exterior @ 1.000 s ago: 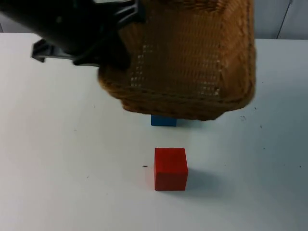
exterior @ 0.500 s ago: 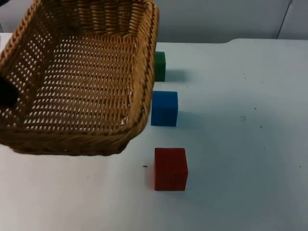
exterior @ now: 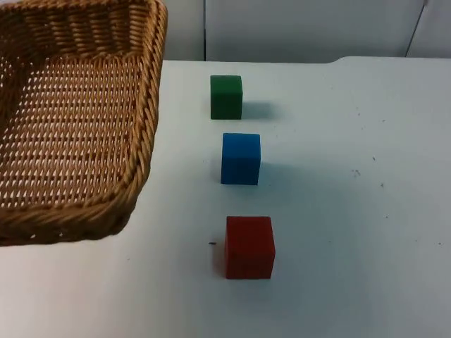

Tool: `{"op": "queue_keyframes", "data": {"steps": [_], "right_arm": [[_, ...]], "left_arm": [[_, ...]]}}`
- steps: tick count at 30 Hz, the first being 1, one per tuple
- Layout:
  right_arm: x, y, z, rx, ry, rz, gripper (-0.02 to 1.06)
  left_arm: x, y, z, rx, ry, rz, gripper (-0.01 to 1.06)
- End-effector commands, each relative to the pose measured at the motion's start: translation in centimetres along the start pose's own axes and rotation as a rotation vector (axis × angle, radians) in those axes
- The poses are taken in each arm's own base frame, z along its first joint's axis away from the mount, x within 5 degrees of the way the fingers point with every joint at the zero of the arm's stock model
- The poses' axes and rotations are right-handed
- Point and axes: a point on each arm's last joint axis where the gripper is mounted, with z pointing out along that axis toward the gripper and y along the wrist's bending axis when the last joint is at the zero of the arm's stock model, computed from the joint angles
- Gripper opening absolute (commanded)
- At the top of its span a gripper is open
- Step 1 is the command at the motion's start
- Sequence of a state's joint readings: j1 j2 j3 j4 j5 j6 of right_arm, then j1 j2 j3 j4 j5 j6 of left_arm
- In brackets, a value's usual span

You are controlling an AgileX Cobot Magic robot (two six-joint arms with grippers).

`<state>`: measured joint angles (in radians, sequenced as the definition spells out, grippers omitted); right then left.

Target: Pick up the basket with the left hand and place the blue cube into the basket with the right hand.

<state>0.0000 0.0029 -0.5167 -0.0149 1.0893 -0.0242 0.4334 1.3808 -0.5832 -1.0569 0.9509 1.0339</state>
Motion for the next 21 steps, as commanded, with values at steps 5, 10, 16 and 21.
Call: {"op": "queue_keyframes", "data": {"steps": [5, 10, 16, 21], "right_arm": [[-0.2, 0.0, -0.1, 0.005, -0.031, -0.014, 1.04], [-1.4, 0.5, -0.2, -0.058, -0.059, -0.01, 1.04], [-5.5, 1.8, 1.7, -0.21, -0.019, -0.01, 1.04], [-9.7, 1.8, 4.4, -0.224, 0.057, -0.007, 1.04]], "left_arm": [[0.4, 0.4, -0.3, -0.054, 0.036, 0.026, 0.0], [0.3, 0.8, -0.3, -0.107, 0.031, 0.017, 0.0], [0.3, 0.9, -0.3, -0.119, 0.031, 0.008, 0.0], [0.3, 0.9, -0.3, -0.113, 0.025, 0.0, 0.0]]}}
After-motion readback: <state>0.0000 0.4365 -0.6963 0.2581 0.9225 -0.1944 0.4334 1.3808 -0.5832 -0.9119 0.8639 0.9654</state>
